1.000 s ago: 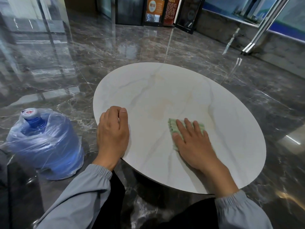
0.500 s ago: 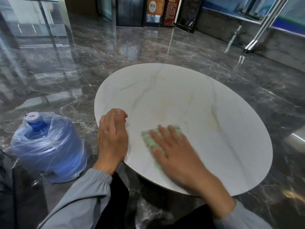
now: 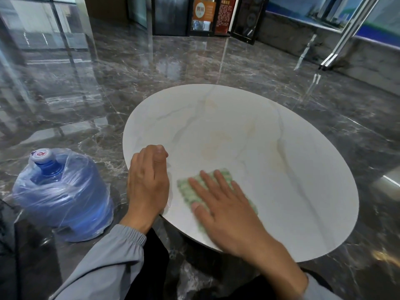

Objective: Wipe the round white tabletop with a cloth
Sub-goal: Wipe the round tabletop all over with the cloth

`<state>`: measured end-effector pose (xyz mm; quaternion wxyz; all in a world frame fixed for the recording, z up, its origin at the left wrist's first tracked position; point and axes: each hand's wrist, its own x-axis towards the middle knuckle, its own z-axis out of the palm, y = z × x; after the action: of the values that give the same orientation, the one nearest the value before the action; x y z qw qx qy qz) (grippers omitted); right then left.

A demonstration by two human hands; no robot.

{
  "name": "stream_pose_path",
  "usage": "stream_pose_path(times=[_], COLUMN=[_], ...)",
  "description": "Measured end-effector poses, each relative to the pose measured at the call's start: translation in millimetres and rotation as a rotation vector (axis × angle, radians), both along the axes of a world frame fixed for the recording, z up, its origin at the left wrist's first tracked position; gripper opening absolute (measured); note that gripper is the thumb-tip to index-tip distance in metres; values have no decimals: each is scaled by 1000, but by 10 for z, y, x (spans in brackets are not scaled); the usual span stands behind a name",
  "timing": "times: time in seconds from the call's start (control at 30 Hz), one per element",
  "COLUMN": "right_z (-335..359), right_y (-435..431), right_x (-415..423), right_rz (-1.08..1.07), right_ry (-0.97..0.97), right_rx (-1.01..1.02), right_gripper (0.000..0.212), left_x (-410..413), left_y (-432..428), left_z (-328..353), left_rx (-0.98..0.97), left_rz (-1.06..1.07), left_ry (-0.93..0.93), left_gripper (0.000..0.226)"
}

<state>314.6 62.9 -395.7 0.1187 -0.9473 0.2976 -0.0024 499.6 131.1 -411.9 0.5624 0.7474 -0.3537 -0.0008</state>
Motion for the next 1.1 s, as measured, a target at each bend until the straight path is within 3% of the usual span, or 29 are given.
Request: stream_pose_path(times=[0.2, 0.47, 0.63, 0.77, 0.83, 0.97, 1.1], right_z=[208, -32, 69, 159, 118, -21, -19], right_y=[-664, 259, -414, -704, -515, 121, -48], right_x=[-94, 125, -137, -162, -32, 202, 143], right_rz=[-323, 91, -63, -299, -270, -3, -28], right_ry=[152, -16, 63, 141, 128, -8, -24], right_rx=[51, 27, 21, 47, 22, -5, 36], right_gripper=[57, 58, 56, 57, 58, 59, 56], left_x=[-12, 2, 19, -23, -25, -19, -6], left_y=[0, 9, 13, 17, 18, 14, 21], left_z=[22, 3, -1, 59, 60, 50, 44], left_rx=[44, 65, 103, 75, 74, 54, 73], left_rz=[7, -6, -18, -2, -1, -8, -20], left_ry=[-10, -61, -76, -53, -50, -38, -54], left_gripper=[50, 49, 36, 53, 57, 59, 56])
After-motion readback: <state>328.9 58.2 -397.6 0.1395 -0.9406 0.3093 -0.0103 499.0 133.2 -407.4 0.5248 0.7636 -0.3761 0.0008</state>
